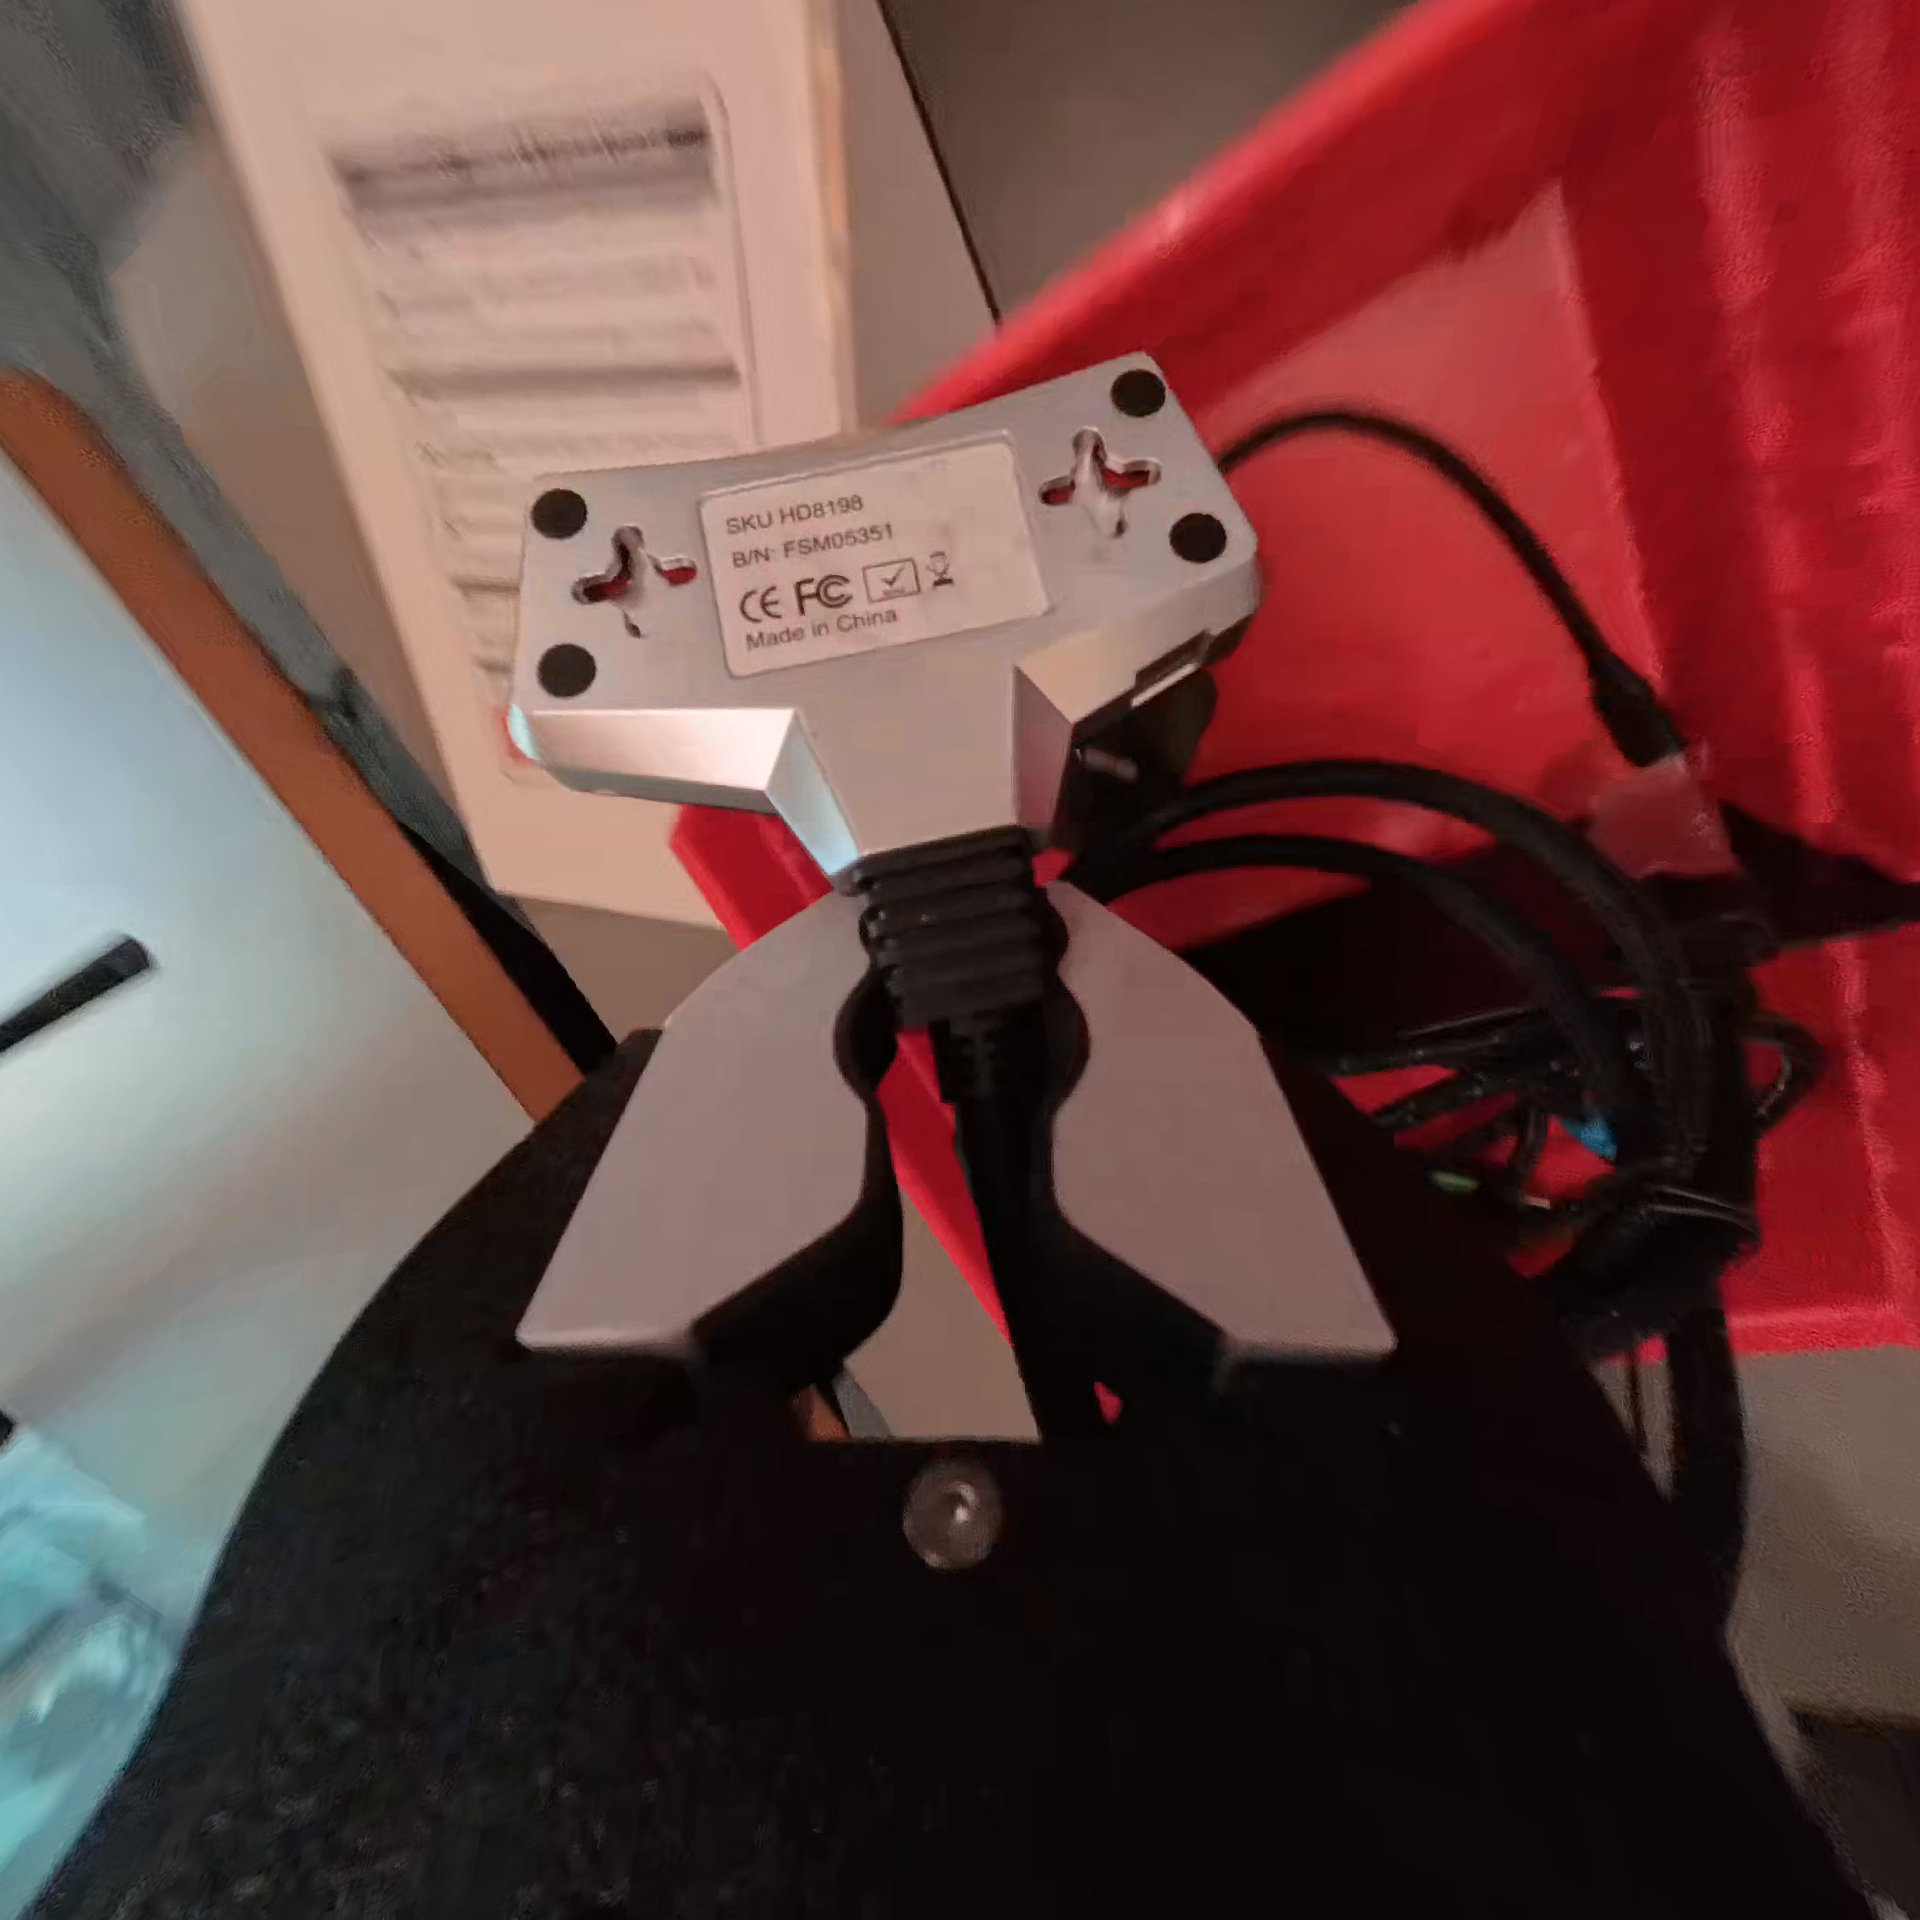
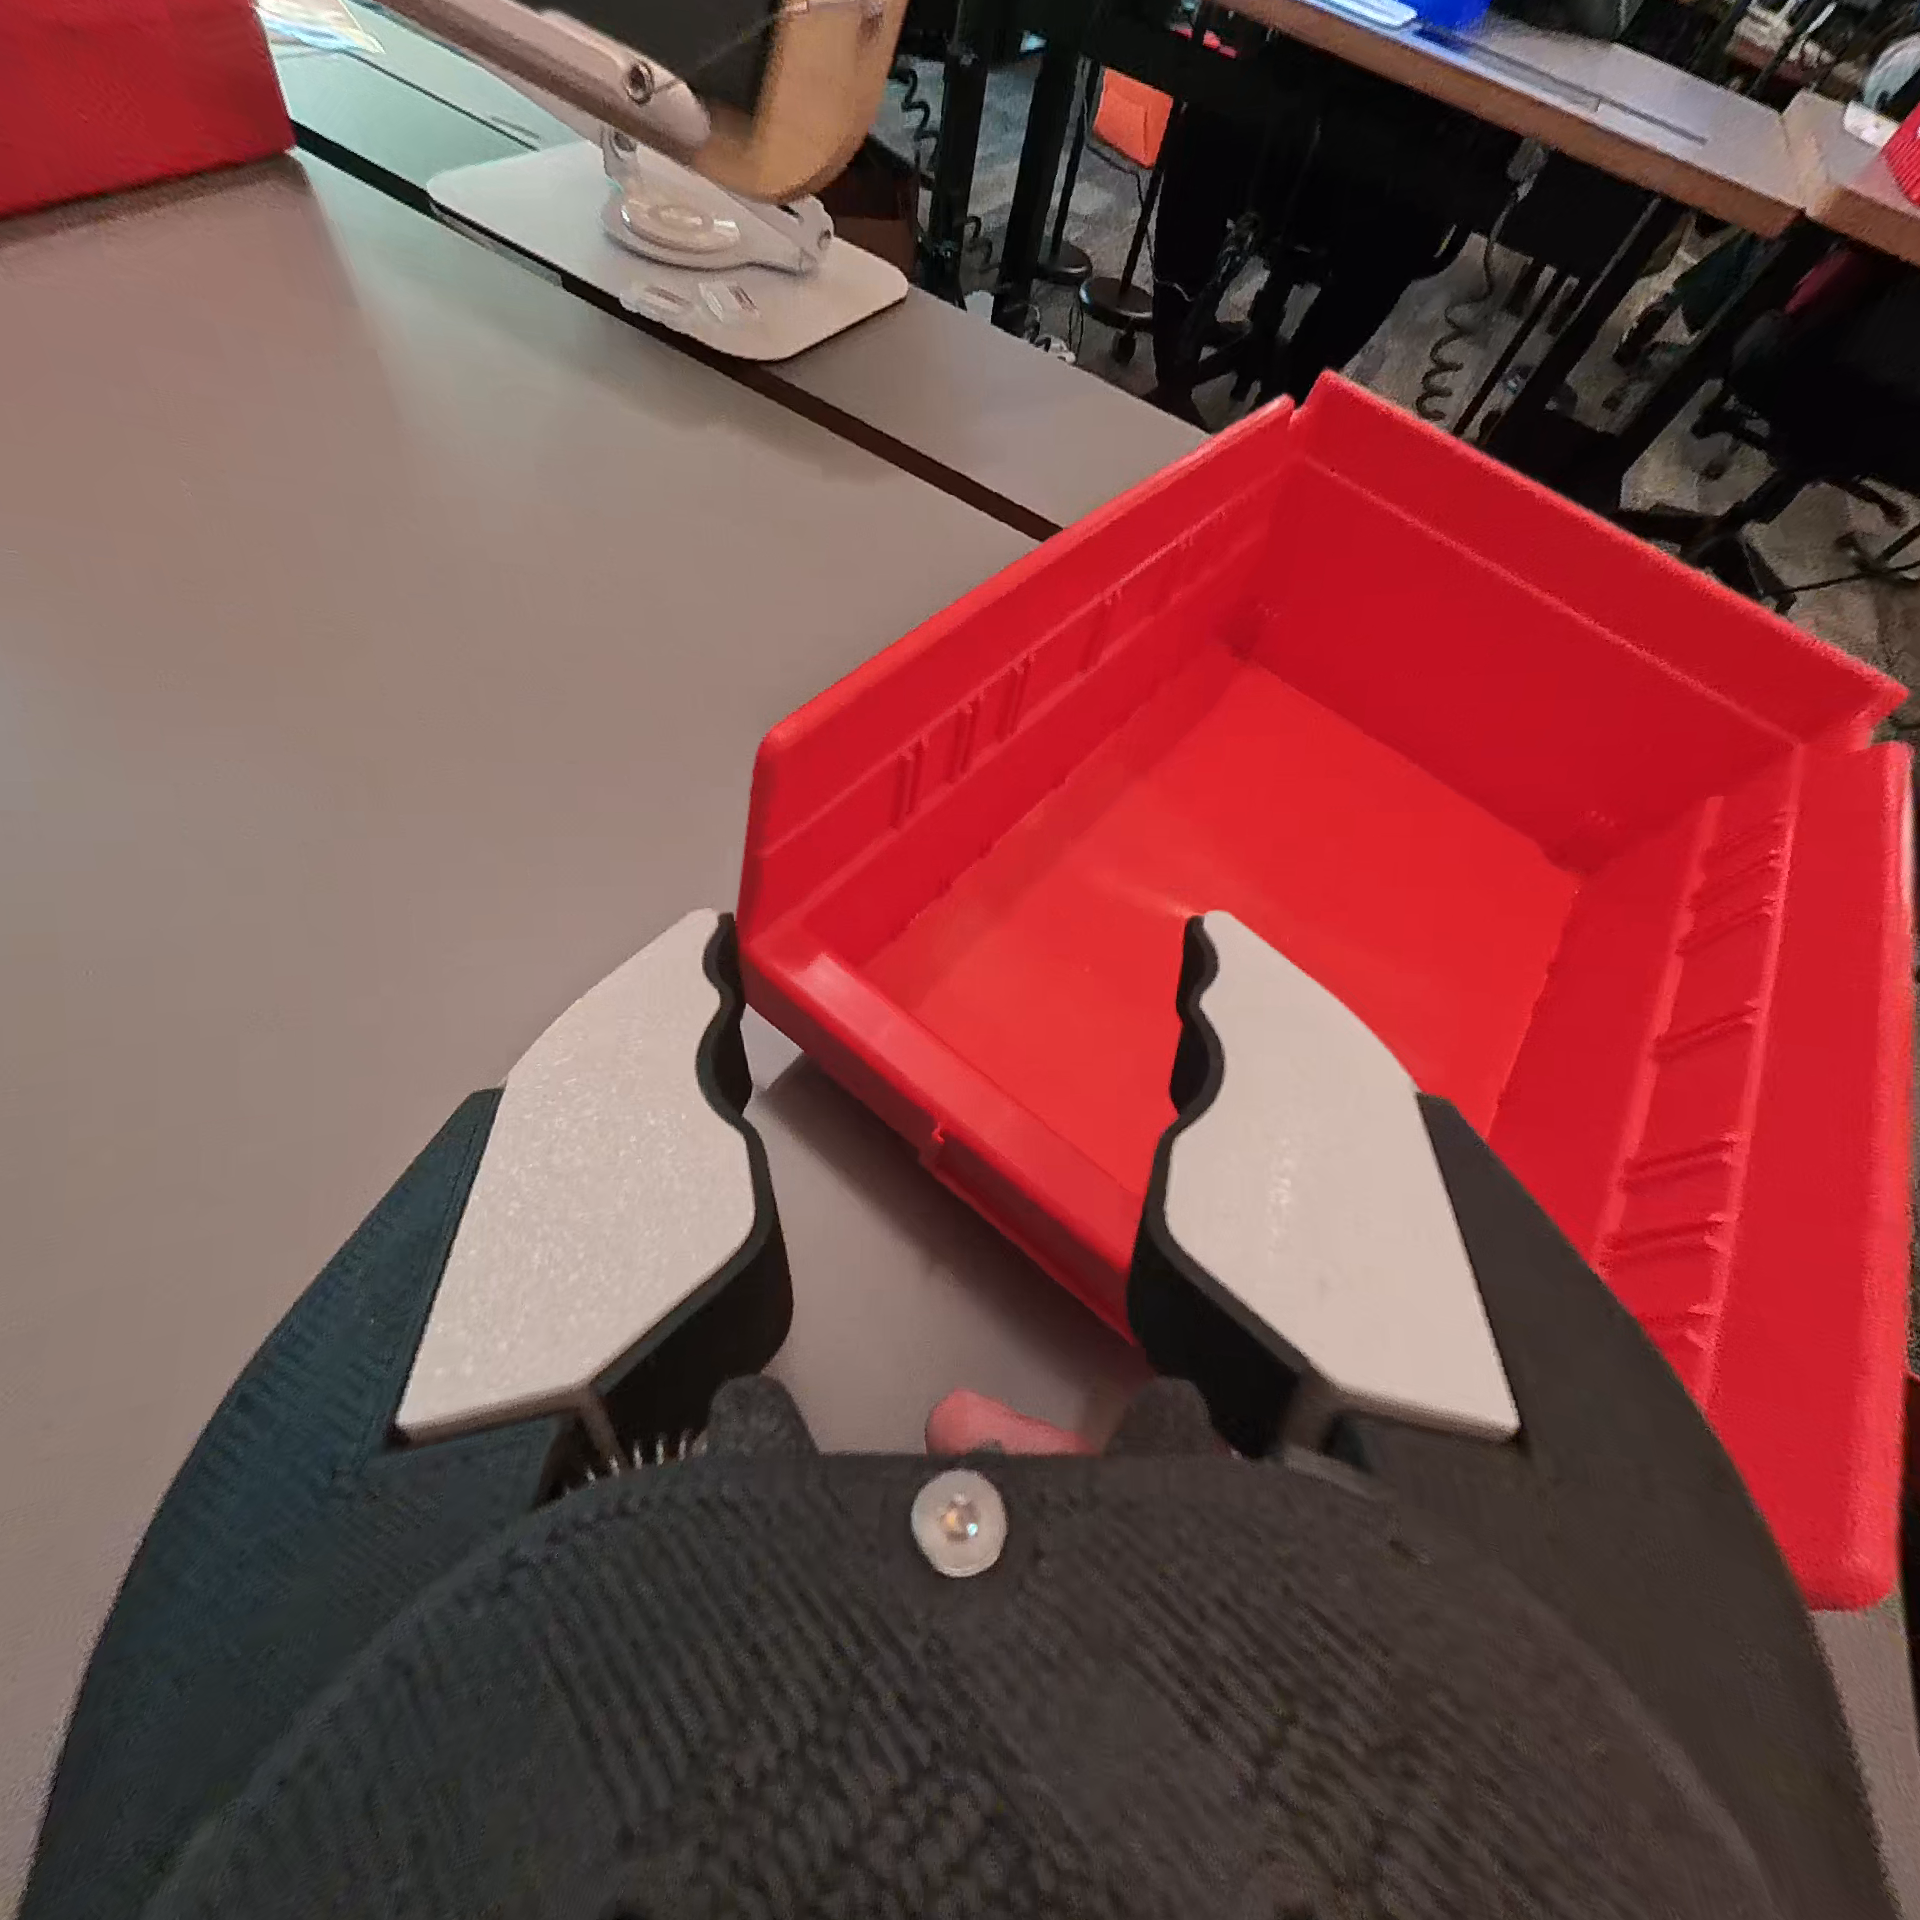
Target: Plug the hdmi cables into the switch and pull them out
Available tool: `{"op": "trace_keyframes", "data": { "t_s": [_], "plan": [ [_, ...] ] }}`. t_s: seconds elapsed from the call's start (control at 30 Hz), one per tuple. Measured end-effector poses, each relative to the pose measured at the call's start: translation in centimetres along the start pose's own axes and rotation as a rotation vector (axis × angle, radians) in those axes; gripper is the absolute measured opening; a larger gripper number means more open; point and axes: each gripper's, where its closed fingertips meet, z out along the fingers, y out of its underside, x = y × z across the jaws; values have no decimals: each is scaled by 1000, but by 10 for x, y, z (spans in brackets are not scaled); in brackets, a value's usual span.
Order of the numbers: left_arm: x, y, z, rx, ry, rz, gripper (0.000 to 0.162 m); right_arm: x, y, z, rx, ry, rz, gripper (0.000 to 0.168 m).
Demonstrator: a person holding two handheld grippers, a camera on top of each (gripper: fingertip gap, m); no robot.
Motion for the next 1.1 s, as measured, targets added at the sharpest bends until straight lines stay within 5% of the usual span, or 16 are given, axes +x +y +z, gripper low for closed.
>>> {"op": "trace_keyframes", "data": {
  "t_s": [0.13,0.47,0.87,1.1],
  "plan": [
    [2,-27,-49,313,-72,40,22,-3,-11,-7,34,1,0,79],
    [68,-39,-189,757,-98,161,22,-58,-49,-12,130,-128,-20,76],
    [277,-17,-356,1325,389,312,22,-211,-82,8,330,-751,408,76],
    [395,0,-395,1517,825,305,22,-222,-118,-29,612,-938,501,59]
  ]
}}
